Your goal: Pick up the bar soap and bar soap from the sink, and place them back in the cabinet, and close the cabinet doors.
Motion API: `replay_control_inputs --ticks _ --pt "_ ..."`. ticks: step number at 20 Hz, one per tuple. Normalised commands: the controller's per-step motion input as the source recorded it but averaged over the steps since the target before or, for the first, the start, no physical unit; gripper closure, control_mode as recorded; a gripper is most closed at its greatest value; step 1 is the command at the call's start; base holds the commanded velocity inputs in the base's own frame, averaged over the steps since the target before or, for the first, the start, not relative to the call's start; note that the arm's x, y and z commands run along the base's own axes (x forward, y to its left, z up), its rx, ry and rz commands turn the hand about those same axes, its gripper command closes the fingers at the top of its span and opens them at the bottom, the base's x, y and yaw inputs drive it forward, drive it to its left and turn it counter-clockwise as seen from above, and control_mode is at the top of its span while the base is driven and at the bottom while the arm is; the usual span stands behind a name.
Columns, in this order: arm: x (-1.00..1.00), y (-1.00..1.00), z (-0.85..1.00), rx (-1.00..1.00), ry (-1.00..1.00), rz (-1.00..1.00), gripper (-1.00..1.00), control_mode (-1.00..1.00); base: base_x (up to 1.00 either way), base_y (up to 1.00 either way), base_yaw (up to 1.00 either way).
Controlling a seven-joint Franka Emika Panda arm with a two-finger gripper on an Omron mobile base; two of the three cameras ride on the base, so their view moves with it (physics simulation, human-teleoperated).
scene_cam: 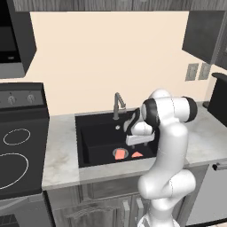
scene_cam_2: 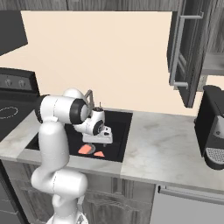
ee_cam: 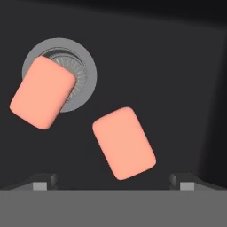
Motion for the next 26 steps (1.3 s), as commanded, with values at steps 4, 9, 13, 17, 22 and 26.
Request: replay_control_inputs --ticks 4,9,13,17,22,26 --pt "0.03 0.0 -0.15 0.0 0.0 0.0 -1.0 -1.0 0.0 0.0 0.0" --pt "0.03 0.0 -0.13 0.0 0.0 0.0 -1.0 -1.0 0.0 0.0 0.0" --pt "0.01 0.0 -0.12 0.0 0.0 0.0 -1.0 -1.0 0.0 0.0 0.0" --pt "0.03 0.0 -0.08 0.0 0.0 0.0 -1.0 -1.0 0.0 0.0 0.0" --pt "0.04 0.0 -0.1 0.0 0.0 0.0 -1.0 -1.0 0.0 0.0 0.0" --pt "0.05 0.0 -0.1 0.0 0.0 0.0 -1.0 -1.0 0.0 0.0 0.0"
